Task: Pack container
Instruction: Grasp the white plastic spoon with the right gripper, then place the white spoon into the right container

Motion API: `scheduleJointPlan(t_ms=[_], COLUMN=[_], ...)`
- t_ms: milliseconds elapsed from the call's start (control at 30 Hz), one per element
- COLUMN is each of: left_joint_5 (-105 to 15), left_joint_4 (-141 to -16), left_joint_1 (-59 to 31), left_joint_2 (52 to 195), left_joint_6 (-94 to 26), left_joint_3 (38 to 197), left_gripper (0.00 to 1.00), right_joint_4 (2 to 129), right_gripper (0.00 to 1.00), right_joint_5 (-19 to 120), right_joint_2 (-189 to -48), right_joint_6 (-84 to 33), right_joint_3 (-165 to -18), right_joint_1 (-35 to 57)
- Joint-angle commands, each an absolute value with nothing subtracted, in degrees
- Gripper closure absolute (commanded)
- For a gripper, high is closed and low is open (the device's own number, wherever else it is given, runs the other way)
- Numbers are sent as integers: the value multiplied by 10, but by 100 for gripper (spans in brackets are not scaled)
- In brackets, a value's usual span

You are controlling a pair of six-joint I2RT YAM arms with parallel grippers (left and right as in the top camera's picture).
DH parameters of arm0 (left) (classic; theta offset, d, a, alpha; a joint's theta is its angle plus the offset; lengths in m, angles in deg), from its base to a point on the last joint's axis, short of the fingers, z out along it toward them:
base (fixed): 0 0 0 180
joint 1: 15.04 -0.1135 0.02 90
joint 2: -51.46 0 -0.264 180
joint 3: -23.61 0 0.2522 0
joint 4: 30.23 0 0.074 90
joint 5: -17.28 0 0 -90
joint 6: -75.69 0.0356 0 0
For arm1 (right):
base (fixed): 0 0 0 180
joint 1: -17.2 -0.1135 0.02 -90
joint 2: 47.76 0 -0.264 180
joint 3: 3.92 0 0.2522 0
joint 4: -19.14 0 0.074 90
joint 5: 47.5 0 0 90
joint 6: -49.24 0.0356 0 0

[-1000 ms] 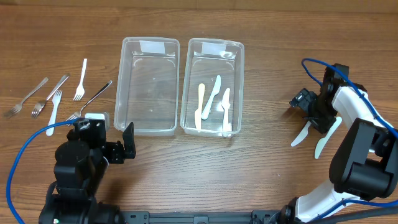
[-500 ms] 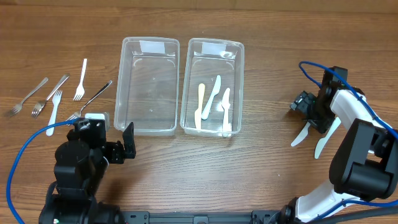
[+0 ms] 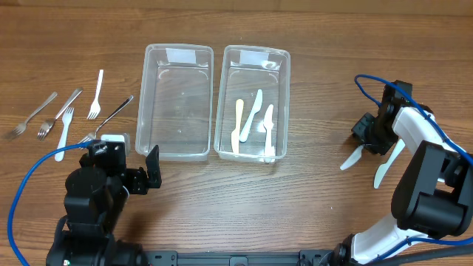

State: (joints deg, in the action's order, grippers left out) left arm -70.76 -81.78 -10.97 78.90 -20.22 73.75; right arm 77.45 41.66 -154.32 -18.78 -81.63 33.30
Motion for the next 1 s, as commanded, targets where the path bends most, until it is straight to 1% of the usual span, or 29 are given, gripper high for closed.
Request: scheduleJointPlan(t_ms=[0, 100, 167, 233, 300, 333, 467, 567, 667, 733, 833, 900, 967], left_joint_5=[-700, -700, -700, -700, -700, -700, -700, -700, -700, -700, -699, -699, -699], left_joint_4=[-816, -816, -816, -816, -815, -815, -814, -814, -814, -814, -814, -815, -815], left_joint_1=[-113, -113, -113, -113, -113, -113, -113, -113, -113, -113, -113, -113, -113], left_joint_2=[791, 791, 791, 791, 791, 791, 791, 791, 791, 791, 791, 791, 791], left_joint_6=[-212, -212, -212, -212, -212, -212, -212, -212, -212, -212, -212, -212, -212], left_joint_3=[751, 751, 751, 751, 751, 751, 751, 751, 751, 751, 751, 751, 751], left_gripper=[0, 0, 0, 0, 0, 0, 0, 0, 0, 0, 0, 0, 0], right_joint_4=[774, 774, 774, 776, 778, 779, 807, 865, 912, 945, 980, 964, 949], right_gripper=[76, 78, 84, 86, 94, 95, 96, 96, 96, 96, 96, 96, 96], right_joint_5=[422, 422, 422, 422, 422, 422, 422, 419, 416, 403, 386, 379, 376], right_joint_2=[-1543, -1543, -1543, -1543, -1543, -1543, -1540, -1501, -1442, -1407, -1402, -1405, -1423], right_joint_6=[-187, -187, -187, -187, -187, -187, -187, -187, -203, -208, -211, -203, -183], right_joint_3=[-807, -807, -807, -807, -807, -808, -834, -900, -980, -1052, -1128, -1136, -1136], right_joint_1=[333, 333, 333, 333, 333, 333, 333, 313, 258, 189, 79, -9, -63])
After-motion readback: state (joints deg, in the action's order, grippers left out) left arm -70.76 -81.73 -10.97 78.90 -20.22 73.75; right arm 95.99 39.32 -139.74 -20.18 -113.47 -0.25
